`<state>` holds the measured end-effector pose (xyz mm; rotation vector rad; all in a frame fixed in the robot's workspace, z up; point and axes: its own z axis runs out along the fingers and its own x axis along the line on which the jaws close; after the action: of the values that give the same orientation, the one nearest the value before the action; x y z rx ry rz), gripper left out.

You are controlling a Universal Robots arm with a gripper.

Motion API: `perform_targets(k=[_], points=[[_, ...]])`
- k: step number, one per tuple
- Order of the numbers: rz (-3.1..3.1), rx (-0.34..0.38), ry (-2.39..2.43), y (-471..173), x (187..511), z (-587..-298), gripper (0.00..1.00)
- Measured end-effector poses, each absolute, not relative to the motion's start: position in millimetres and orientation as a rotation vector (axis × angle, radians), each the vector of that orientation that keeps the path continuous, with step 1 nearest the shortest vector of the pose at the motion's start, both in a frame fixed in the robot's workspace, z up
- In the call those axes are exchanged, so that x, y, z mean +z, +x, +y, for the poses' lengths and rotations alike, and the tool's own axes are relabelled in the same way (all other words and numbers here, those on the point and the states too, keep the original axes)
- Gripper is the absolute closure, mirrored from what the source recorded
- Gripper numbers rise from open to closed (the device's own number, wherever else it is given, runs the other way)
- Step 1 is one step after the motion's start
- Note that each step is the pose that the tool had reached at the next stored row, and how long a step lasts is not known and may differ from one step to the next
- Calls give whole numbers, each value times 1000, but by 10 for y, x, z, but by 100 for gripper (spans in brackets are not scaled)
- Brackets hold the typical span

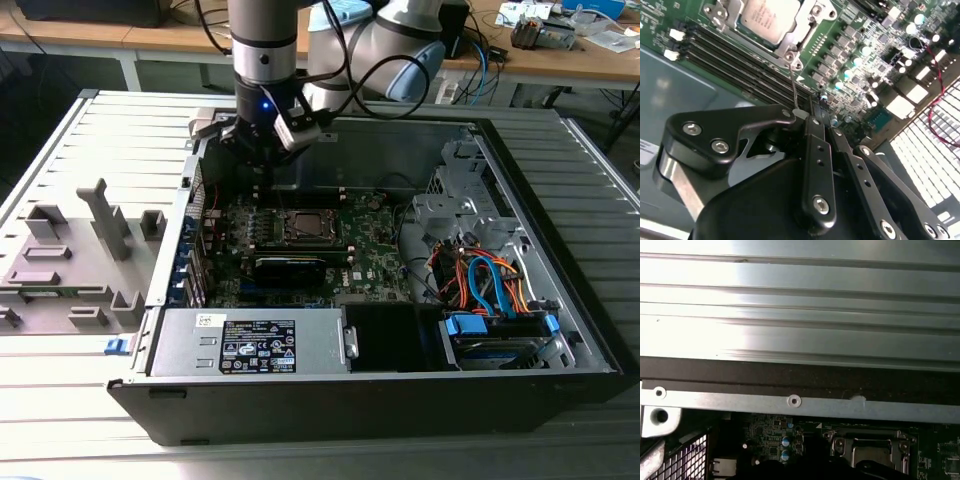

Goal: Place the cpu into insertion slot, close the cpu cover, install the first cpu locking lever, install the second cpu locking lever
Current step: 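Install the first cpu locking lever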

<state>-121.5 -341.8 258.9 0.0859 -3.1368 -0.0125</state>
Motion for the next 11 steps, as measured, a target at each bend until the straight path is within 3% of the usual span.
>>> perform_targets(k=[11], points=[[-3136,-13,92,-1119,2589,-3418,89]])
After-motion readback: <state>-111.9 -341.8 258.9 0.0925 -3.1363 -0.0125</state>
